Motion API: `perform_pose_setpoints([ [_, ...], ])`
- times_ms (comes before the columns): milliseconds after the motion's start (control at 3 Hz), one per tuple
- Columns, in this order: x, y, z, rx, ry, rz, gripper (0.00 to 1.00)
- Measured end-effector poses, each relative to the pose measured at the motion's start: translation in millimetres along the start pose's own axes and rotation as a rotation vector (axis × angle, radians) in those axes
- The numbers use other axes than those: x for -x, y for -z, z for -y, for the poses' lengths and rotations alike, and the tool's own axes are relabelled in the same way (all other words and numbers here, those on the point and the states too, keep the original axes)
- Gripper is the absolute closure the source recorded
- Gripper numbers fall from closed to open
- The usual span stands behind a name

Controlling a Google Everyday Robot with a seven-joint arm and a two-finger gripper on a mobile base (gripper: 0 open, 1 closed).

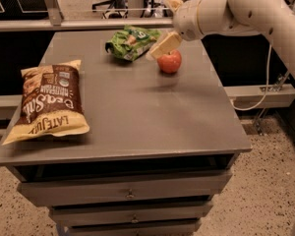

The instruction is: Move green rice chip bag near brown chip bag

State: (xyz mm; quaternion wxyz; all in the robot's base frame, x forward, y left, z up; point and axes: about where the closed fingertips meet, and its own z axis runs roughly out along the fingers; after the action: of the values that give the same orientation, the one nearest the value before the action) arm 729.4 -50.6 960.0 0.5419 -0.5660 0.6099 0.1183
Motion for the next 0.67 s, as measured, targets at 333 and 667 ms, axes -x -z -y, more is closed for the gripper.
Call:
perform_pose_setpoints([
  [333,2.4,-28.0,-1.5,-0.018,0.003,-0.01,0.0],
  [667,2.7,-56.4,-2.9,-0.033,-0.019,-0.02,0.0],
])
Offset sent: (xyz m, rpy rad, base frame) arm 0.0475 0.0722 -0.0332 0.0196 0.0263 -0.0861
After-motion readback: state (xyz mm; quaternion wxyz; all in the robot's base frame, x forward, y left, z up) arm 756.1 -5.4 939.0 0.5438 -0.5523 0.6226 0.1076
